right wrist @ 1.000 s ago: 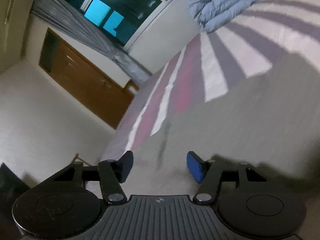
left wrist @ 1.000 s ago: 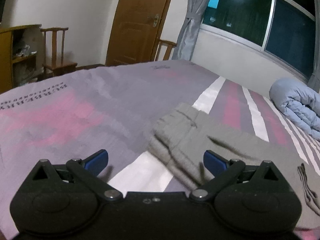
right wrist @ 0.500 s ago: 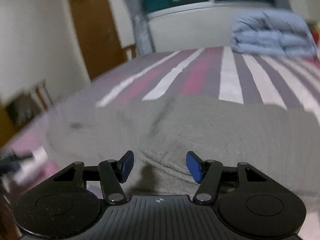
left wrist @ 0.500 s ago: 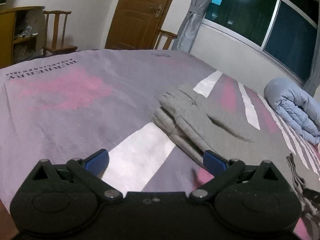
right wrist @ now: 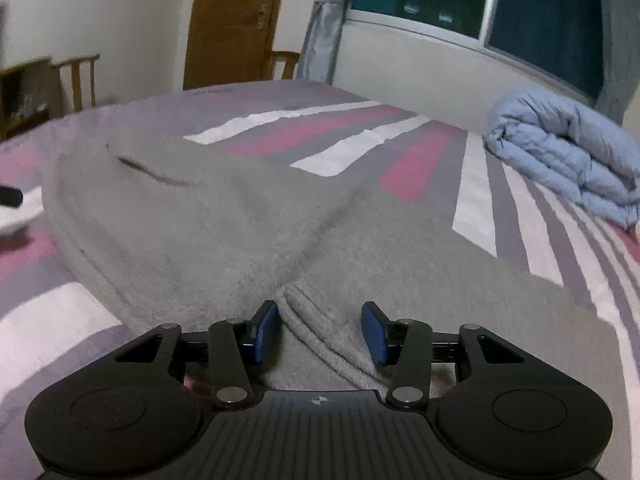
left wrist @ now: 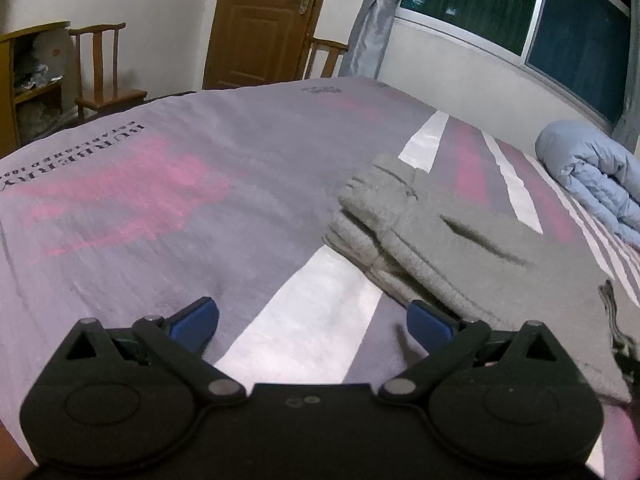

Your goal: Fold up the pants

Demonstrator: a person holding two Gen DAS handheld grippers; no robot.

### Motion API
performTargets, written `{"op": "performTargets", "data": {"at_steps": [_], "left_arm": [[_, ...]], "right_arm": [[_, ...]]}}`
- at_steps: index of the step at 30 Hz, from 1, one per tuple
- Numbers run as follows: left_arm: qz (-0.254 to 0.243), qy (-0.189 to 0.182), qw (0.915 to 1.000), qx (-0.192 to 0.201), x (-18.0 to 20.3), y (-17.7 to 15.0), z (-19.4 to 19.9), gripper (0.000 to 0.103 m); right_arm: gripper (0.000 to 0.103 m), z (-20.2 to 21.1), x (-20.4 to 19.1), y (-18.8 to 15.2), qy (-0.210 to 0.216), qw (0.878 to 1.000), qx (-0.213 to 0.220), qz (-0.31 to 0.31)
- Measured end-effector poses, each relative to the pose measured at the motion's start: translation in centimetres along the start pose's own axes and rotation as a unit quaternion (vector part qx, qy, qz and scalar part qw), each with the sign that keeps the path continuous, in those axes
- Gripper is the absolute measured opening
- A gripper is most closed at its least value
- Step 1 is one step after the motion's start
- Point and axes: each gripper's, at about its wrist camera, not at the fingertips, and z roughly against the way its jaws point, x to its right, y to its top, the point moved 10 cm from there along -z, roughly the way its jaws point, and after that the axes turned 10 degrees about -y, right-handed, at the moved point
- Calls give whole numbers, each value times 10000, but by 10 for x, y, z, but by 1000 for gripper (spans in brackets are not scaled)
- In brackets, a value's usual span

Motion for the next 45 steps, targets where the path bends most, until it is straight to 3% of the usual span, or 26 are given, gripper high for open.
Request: {"op": "performTargets", "data": {"at_steps": [3, 7, 10, 14, 15, 18, 21, 22, 24, 26, 29, 31, 32, 33, 34, 38, 45], "left_arm": [[-38, -1, 10000, 6, 1, -2, 0, 96], [-27, -34, 10000, 36, 0, -3, 1, 96], [-68, -3, 10000, 24, 1, -4, 1, 96], [-104, -16, 9999, -13, 1, -3, 1, 96], [-104, -29, 9999, -25, 1, -3, 1, 96], [-102, -34, 9999, -38, 0, -2, 2, 96], [-22, -14, 10000, 80, 3, 1, 6, 96], [0, -29, 9999, 124, 5, 3, 6, 96], [25, -69, 9999, 78, 12, 4, 1, 96], [-28, -173, 9998, 14, 23, 5, -4, 96], [-172, -270, 9995, -11, 37, 7, -7, 96], [-176, -286, 9994, -53, 41, 4, -10, 96], [-178, -288, 9994, -87, 43, 2, -12, 96], [-200, -289, 9993, -111, 45, 1, -13, 96], [-222, -282, 9993, -121, 47, 0, -14, 96], [-305, -275, 9990, -154, 52, -2, -16, 96], [-323, -281, 9989, -170, 54, -1, -21, 96]], "right_arm": [[16, 7, 9, 5, 240, 9996, 112, -123], [16, 41, 20, 9, 681, 9953, 686, -114], [16, 40, 9, -10, 957, 9937, 511, 292], [23, 34, 2, -17, 885, 9940, 485, 420], [28, 38, 2, -14, 854, 9941, 543, 401], [29, 62, 13, -4, 1082, 9897, 931, -127], [29, 60, 40, -10, 772, 9900, 770, -897], [28, 49, 48, -17, 567, 9921, 473, -1010], [28, 30, 54, -32, 628, 9912, -94, -1164], [28, 40, 72, -23, 634, 9853, 52, -1583], [28, 64, 121, -16, 12, 9780, 509, -2021], [28, 65, 157, -29, -606, 9724, 401, -2217], [28, 56, 169, -43, -785, 9709, 105, -2258], [28, 40, 174, -64, -763, 9695, -470, -2280], [28, 30, 174, -75, -494, 9685, -739, -2328], [28, 54, 194, -60, -313, 9566, -238, -2887], [29, 61, 206, -60, -333, 9504, -150, -3088]]}}
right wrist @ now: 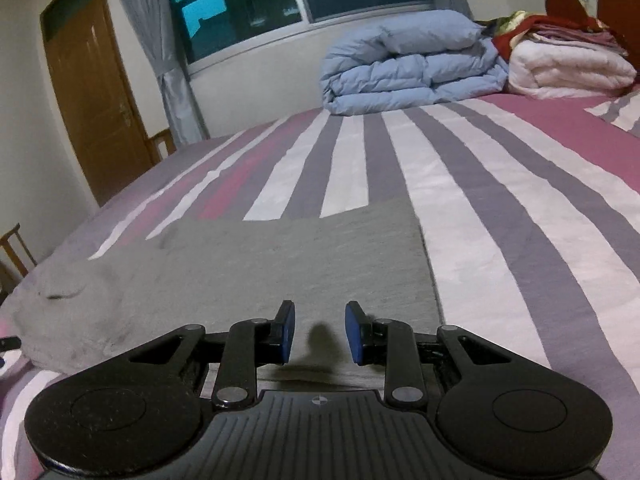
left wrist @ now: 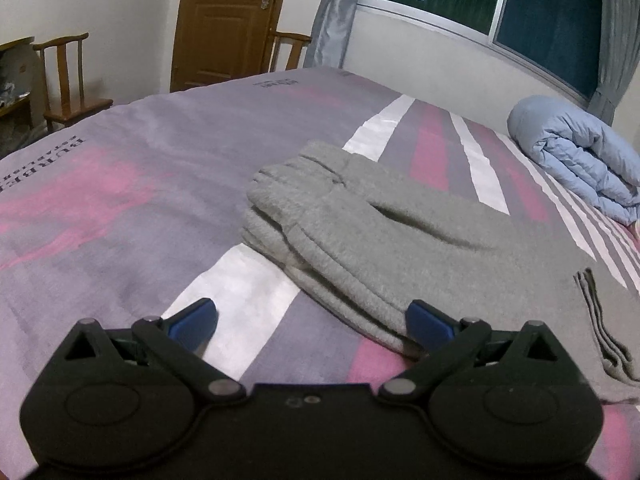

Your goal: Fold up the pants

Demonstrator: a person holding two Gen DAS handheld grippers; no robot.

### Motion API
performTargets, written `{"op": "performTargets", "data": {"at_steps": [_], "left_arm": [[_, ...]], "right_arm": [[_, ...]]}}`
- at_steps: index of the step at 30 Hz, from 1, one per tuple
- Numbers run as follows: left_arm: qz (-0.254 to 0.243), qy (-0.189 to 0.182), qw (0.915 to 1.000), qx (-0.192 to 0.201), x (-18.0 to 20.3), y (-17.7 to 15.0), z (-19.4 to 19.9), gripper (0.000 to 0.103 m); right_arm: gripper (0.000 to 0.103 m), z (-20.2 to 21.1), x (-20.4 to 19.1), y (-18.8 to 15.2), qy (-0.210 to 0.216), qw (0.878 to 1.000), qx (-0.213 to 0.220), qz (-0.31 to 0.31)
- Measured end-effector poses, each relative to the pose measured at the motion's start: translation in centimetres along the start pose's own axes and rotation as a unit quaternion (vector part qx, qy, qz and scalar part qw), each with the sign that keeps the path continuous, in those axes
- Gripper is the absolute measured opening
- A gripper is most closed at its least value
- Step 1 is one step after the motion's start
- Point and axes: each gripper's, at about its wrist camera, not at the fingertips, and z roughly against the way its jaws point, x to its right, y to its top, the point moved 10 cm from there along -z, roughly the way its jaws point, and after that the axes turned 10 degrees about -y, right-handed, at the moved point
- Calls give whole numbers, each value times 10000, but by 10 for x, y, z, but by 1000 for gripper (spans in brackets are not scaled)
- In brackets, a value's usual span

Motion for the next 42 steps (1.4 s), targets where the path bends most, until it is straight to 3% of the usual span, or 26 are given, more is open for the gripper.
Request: {"op": "performTargets", "data": {"at_steps": [6, 9, 11, 13, 15, 17, 18, 19, 22, 26, 29, 33, 37, 42], "left_arm": [[105, -200, 9997, 20, 4, 0, -7, 94], [785, -730, 9942, 14, 1, -1, -19, 91], [1632, -1391, 9766, 193, -8, 2, -25, 90], [2045, -1745, 9629, 250, -17, 5, -31, 89], [2265, -2023, 9524, 284, -24, 10, -39, 85], [2449, -2048, 9473, 284, -35, 13, -48, 60], [2620, -2131, 9407, 318, -42, 13, -52, 55], [2828, -2196, 9330, 359, -50, 14, -59, 41], [3096, -2493, 9168, 387, -59, 17, -76, 38], [3016, -2632, 9154, 418, -56, 31, -95, 42], [2888, -2590, 9204, 479, -52, 39, -106, 44], [2798, -2554, 9239, 539, -48, 37, -107, 38], [2726, -2536, 9261, 602, -48, 31, -91, 30], [2006, -2646, 9384, 954, -11, 50, -54, 30]], "right_arm": [[29, 10, 6, -6, -201, 9991, 373, 5], [31, 10, 10, -3, -194, 9986, 478, -73], [37, 9, 14, 0, -223, 9983, 530, -130], [46, 9, 19, 2, -263, 9978, 571, -214], [47, 11, 24, 4, -282, 9971, 620, -332], [47, 11, 27, 6, -272, 9968, 625, -419], [47, 11, 29, 7, -286, 9965, 647, -450], [47, 12, 29, 8, -288, 9963, 660, -471], [47, 12, 31, 10, -287, 9960, 681, -494], [47, 10, 35, 13, -292, 9956, 692, -565], [47, 6, 41, 12, -331, 9949, 634, -708], [47, 4, 49, 11, -372, 9936, 586, -885], [47, 7, 57, 17, -441, 9919, 663, -991], [47, 16, 89, 29, -636, 9868, 656, -1336]]}}
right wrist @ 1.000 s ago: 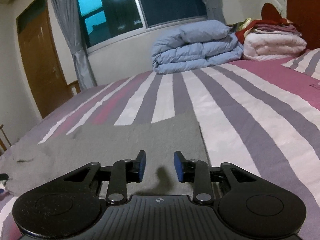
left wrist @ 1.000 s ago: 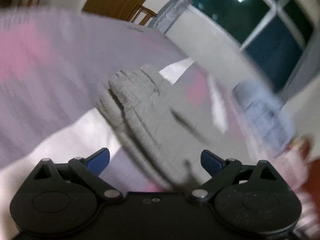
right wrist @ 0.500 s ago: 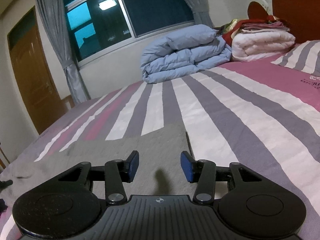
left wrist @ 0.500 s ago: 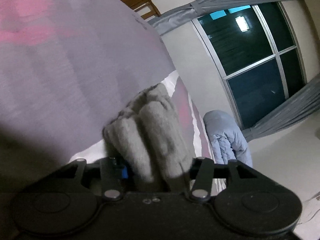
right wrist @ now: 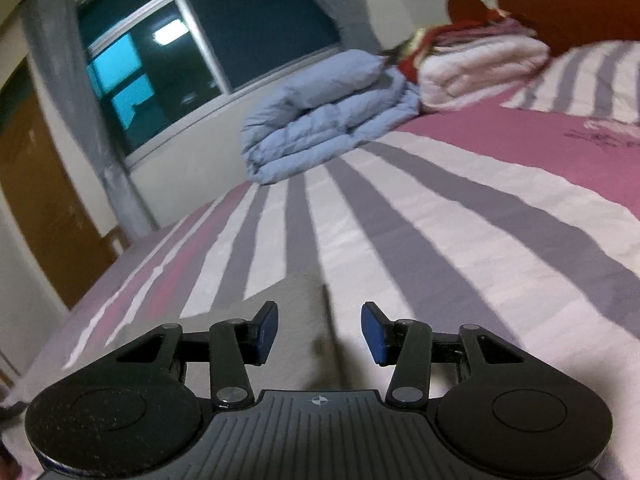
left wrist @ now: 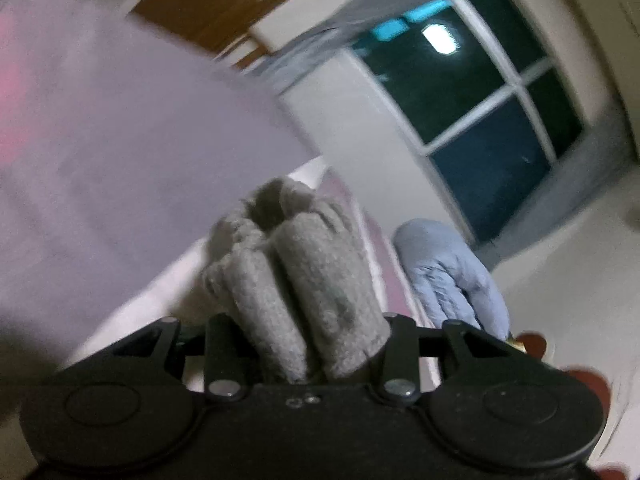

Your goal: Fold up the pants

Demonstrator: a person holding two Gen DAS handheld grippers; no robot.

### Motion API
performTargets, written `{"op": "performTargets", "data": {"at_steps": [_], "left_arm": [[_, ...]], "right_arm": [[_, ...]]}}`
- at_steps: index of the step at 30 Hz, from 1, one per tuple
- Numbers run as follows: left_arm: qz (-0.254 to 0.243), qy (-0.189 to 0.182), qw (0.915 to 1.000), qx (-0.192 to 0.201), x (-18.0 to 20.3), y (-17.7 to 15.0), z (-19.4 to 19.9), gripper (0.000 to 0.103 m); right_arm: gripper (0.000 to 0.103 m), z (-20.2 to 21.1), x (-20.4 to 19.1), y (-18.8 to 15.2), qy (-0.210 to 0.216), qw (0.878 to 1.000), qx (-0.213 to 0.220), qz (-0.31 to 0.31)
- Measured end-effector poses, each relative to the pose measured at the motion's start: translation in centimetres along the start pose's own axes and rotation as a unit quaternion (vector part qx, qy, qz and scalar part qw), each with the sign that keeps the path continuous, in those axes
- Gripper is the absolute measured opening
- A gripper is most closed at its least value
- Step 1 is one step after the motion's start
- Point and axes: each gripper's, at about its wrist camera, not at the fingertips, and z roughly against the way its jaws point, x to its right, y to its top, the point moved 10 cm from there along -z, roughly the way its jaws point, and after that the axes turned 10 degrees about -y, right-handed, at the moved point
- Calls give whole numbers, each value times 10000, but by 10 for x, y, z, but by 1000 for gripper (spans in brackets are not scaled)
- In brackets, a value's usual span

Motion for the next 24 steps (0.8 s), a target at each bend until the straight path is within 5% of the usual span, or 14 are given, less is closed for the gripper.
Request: {"op": "performTargets", "data": {"at_steps": [5, 13, 24], "left_arm": [[-681, -415, 9966, -228, 83, -18, -17, 29], [-1550, -1148, 9738, -1208, 201, -98, -79, 29], [-2682, -1145, 9264, -2382, 283, -269, -144, 29]], "right_arm": [[47, 0, 21, 14, -449, 9986, -29, 264], [47, 11, 64, 29, -270, 9994, -190, -60], [47, 20, 123, 28, -367, 9945, -326, -920]]}}
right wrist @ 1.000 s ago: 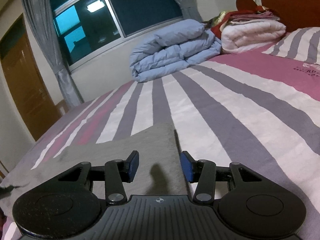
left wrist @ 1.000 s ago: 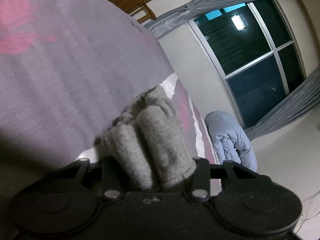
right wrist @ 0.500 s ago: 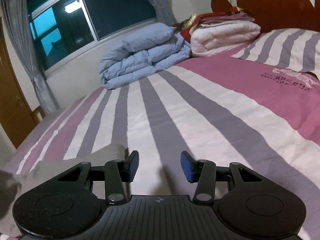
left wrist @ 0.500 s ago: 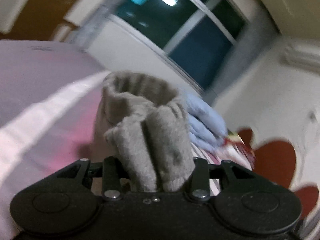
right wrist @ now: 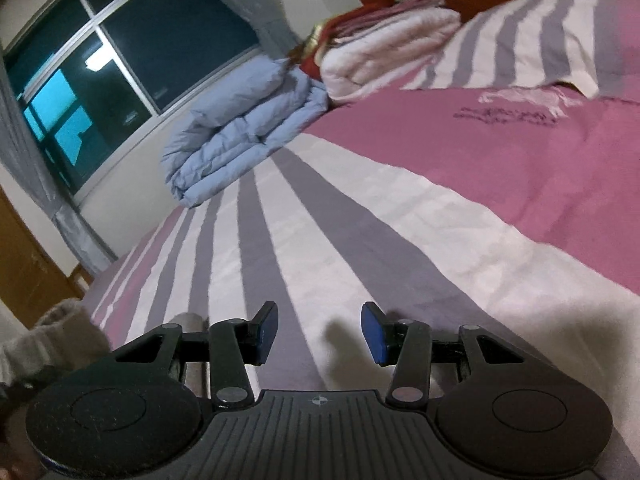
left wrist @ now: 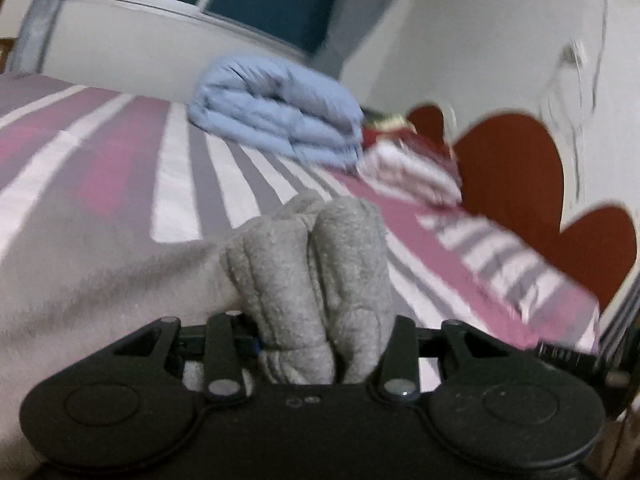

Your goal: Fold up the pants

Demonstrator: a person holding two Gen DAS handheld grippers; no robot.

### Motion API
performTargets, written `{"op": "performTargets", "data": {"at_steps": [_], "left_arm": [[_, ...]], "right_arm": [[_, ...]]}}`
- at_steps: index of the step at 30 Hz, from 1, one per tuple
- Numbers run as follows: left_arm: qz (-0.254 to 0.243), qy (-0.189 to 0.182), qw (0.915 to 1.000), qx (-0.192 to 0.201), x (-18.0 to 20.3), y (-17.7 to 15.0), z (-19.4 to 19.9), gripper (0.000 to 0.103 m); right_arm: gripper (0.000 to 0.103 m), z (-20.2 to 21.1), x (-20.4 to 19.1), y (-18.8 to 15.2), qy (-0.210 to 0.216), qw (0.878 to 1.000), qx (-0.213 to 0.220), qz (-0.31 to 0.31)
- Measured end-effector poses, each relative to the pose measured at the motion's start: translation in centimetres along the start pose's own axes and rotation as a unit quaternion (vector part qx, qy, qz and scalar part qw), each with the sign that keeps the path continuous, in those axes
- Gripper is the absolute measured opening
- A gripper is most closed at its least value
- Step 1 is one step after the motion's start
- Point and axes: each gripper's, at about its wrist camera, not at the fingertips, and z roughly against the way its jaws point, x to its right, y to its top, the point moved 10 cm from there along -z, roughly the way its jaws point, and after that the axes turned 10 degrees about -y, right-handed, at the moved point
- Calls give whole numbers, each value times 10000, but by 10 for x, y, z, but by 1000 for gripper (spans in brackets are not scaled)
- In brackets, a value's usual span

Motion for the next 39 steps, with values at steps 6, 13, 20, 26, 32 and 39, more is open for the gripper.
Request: {"op": "performTargets", "data": {"at_steps": [6, 13, 20, 26, 32, 39], "left_arm": [[-337, 260, 9990, -144, 13, -25, -18, 29], [-900, 833, 9921, -266, 31, -29, -31, 29], [-1333, 906, 9862, -383, 54, -41, -36, 69], [-1255, 829, 9883, -240, 67, -40, -28, 70], [-1074, 681, 9910, 417, 48, -13, 37, 75], [-692, 1846, 9778, 711, -64, -4, 149, 76]], "right_arm": [[47, -3, 11, 3, -237, 9997, 67, 65], [47, -7, 12, -4, -469, 9982, 11, 374], [54, -13, 4, -8, -614, 9957, 24, 700], [56, -13, 3, -9, -663, 9940, 40, 866], [56, -7, -4, -12, -509, 9947, 77, 888], [57, 21, -68, -26, 630, 9937, 173, 911]]}}
